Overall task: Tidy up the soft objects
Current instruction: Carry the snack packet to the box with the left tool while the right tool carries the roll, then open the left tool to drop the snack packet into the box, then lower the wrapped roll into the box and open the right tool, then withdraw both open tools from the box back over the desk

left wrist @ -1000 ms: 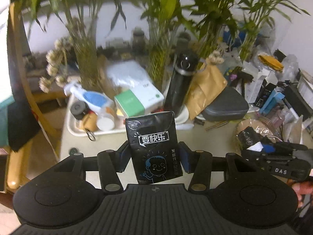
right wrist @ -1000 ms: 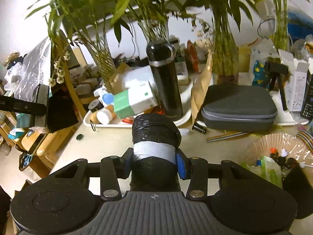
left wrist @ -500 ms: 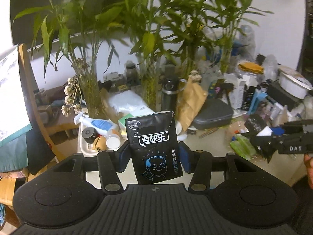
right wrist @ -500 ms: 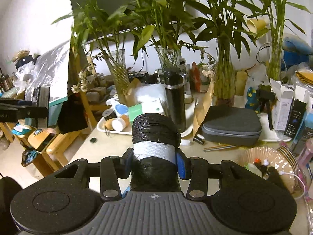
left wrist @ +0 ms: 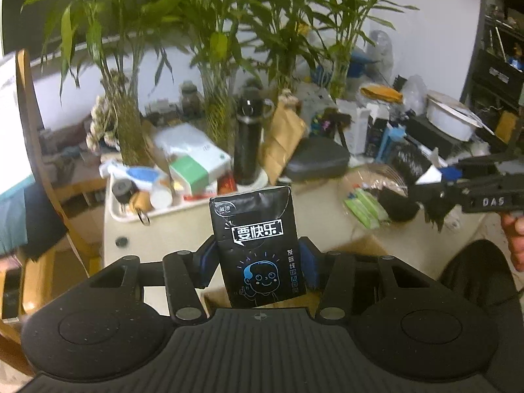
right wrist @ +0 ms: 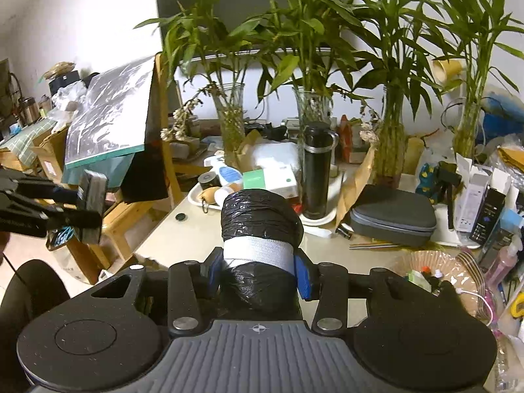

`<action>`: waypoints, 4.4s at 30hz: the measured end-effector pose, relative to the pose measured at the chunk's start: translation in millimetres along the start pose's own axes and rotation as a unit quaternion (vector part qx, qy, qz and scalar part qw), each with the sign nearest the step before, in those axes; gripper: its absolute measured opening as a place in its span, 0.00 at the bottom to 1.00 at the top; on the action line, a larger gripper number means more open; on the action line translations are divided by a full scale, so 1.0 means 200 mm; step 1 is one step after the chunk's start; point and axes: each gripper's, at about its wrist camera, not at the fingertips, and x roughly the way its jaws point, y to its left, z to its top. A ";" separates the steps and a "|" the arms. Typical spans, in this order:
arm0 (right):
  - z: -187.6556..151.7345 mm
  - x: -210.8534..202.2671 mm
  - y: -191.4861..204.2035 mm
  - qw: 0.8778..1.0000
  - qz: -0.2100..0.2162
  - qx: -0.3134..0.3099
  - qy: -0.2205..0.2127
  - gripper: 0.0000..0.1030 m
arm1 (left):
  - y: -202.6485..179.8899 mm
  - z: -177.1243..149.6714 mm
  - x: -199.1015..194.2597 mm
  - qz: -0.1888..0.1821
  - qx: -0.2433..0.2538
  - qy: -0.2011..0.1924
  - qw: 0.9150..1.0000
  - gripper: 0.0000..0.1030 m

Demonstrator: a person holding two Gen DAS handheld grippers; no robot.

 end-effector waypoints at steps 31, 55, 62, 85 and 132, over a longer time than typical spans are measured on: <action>-0.10 -0.08 0.23 0.999 0.035 -0.029 0.007 0.46 | 0.18 -0.37 0.02 -0.025 -0.080 0.050 0.995 0.74; -0.12 -0.05 0.36 0.998 0.054 -0.030 0.010 0.46 | -0.03 -0.44 0.25 -0.090 -0.041 0.041 0.994 0.20; -0.13 -0.04 0.37 0.998 0.060 -0.022 0.014 0.46 | 0.02 -0.44 0.04 -0.077 -0.034 -0.009 0.996 0.44; -0.08 0.41 0.73 0.982 0.118 0.119 0.085 0.46 | 0.35 -0.56 -0.20 0.019 -0.111 -0.027 0.993 0.50; -0.22 0.33 -0.06 0.994 -0.067 0.053 0.062 1.00 | 0.33 -0.34 0.16 0.039 -0.081 0.018 0.996 0.50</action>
